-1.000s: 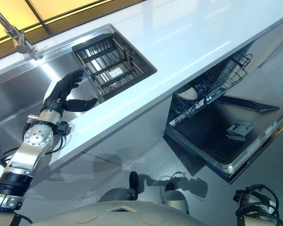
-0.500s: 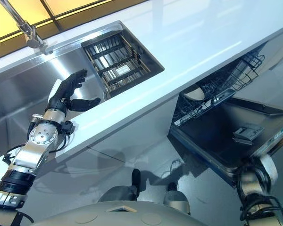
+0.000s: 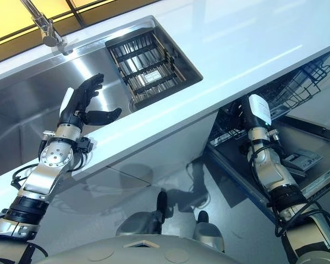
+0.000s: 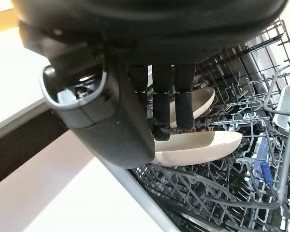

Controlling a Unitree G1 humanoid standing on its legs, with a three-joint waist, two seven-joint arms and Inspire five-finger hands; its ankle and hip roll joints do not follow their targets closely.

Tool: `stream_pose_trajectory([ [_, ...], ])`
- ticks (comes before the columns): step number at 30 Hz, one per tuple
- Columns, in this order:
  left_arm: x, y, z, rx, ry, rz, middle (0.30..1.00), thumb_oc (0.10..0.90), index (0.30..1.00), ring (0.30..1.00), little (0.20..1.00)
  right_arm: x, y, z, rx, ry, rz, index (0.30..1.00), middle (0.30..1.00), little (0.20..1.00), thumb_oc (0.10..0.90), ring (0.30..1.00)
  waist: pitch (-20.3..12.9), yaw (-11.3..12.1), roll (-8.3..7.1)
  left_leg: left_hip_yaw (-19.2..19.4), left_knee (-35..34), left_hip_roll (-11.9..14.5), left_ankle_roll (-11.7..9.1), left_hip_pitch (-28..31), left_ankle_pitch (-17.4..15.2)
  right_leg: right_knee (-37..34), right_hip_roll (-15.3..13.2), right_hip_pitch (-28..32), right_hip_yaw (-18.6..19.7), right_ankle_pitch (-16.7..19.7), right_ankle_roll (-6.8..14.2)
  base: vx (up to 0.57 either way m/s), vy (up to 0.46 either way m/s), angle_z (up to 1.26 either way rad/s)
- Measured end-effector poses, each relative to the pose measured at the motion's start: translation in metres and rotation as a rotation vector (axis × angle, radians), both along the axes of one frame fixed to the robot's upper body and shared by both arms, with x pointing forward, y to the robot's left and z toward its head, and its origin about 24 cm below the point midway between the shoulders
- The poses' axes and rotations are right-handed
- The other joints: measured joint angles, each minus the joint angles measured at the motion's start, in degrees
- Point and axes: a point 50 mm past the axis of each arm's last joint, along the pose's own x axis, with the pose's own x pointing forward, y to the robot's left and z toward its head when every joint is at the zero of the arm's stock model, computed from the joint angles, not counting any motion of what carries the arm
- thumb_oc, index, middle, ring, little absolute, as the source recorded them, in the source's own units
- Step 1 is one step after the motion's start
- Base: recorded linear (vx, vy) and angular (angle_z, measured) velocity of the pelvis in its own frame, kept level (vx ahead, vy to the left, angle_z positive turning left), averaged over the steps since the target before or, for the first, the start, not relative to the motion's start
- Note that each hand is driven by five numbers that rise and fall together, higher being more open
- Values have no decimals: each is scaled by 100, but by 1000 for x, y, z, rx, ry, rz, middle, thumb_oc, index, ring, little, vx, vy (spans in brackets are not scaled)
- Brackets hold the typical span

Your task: Pick up plates and place into dishwasher.

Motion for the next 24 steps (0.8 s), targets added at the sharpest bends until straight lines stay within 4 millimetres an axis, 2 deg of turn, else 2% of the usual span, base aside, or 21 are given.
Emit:
stream_pose_trajectory([
  [7, 0, -2, -1, -11, 3, -12, 900, 800, 900, 900, 900, -3, -2, -2, -8, 1, -13, 300, 300, 200, 100, 300, 11, -8, -19, -35, 0, -9, 8, 29, 10, 0, -4, 48, -20, -1, -1, 10, 34, 3],
  [13, -3, 4, 1, -13, -1, -9, 900, 800, 900, 900, 900, -28, -18, 9, 43, -127, -88, 300, 300, 200, 100, 300, 52, -31, -86, 31, 0, -14, 21, 56, -2, 2, -28, 59, 19, -9, 1, -2, 4, -1],
  [17, -16, 23, -3, -16, 9, 48, 900, 800, 900, 900, 900, -53, -65, 23, 134, -271, -337, 300, 300, 200, 100, 300, 68, -180, -157, 187, -3, -11, 25, 155, -94, 37, -77, 68, 183, -28, 32, -24, -59, -18],
  [19, -27, 38, -5, -14, 13, 100, 900, 800, 900, 900, 900, -78, -93, 15, 317, -321, -528, 300, 300, 200, 100, 300, 77, -300, -235, 313, -4, -5, 60, 233, -136, 108, -94, 60, 320, -49, 59, -71, -109, -31],
  [21, -31, 47, -3, -8, 12, 131, 900, 800, 900, 900, 900, -94, -105, 6, 460, -351, -640, 300, 300, 200, 100, 300, 99, -424, -279, 436, -6, 9, 78, 266, -151, 181, -102, 23, 384, -59, 75, -88, -93, -35],
  [22, -32, 52, -1, 0, 6, 149, 900, 800, 900, 900, 900, -105, -111, -7, 576, -358, -724, 300, 300, 200, 100, 300, 112, -536, -309, 528, -2, 37, 69, 276, -178, 275, -99, -88, 459, -63, 81, -124, -118, -51],
  [24, -30, 57, 2, 21, 8, 154, 900, 800, 900, 900, 900, -111, -114, -22, 683, -349, -803, 300, 300, 200, 100, 300, 119, -627, -326, 623, -4, 60, 65, 273, -185, 382, -101, -194, 467, -63, 84, -85, -89, -41],
])
